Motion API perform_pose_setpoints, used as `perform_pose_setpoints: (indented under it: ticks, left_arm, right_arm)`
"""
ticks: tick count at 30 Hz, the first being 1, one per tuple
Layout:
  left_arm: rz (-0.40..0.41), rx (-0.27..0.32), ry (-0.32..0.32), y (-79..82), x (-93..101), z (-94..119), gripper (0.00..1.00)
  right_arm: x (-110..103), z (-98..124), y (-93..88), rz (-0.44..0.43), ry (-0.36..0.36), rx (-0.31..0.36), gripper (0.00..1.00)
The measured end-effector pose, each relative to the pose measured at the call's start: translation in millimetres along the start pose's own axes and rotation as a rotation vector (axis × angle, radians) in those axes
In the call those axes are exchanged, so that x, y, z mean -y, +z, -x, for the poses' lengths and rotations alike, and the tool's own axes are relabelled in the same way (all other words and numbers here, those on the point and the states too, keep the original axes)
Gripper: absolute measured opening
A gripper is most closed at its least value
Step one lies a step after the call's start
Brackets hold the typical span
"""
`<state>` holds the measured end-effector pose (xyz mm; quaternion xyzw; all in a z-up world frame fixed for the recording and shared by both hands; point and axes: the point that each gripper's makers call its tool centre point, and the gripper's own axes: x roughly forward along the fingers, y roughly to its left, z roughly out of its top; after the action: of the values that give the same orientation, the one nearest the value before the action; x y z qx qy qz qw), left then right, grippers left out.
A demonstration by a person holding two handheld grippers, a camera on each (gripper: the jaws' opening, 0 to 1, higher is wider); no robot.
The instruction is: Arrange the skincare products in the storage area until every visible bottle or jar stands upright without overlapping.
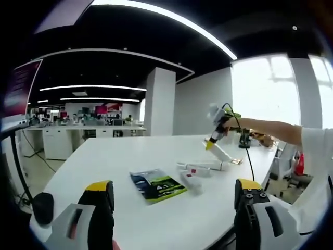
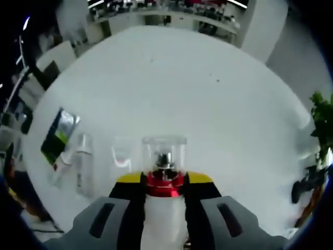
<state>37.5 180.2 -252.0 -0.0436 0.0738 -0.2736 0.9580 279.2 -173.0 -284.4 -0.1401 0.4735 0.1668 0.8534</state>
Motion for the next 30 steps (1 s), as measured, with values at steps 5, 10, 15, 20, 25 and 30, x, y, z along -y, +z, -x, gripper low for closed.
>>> perform_pose_setpoints:
  ticks: [5,10,15,20,25,30]
  left_arm:
    - [-0.005,-0.005,-0.004,-1.2,1.7,-1,0.99]
    - [-0.005,-0.007,-0.005,-1.5,2.0,-2,0.99]
    - [-0.004,-0.008,-0.004,-1.8,2.0,-2,0.99]
    - [-0.005,-0.009,-0.004,-1.9,1.9,-2,0.99]
    - [-0.003,-0.006,-0.004,-1.3,1.2,-2,0.99]
    - [-0.002,-0.005,-0.001,-0.8,0.5,-1,0.99]
  right_arm:
    - [10,9,14.8,-0.003,-0.001,0.073,0.26]
    - [8,16,19.3,0.009,-0.008,0.166,0.25]
    - [8,20,29.2,0.019,-0.021,0.255,0.25]
    - [3,27,41.6,0.003,-0.023,0.380,0.25]
    - [4,34,56.1,-0.027,-0.034,0.514,0.25]
    - [18,37,72.6,-0.083,-0.069,0.662,0.25]
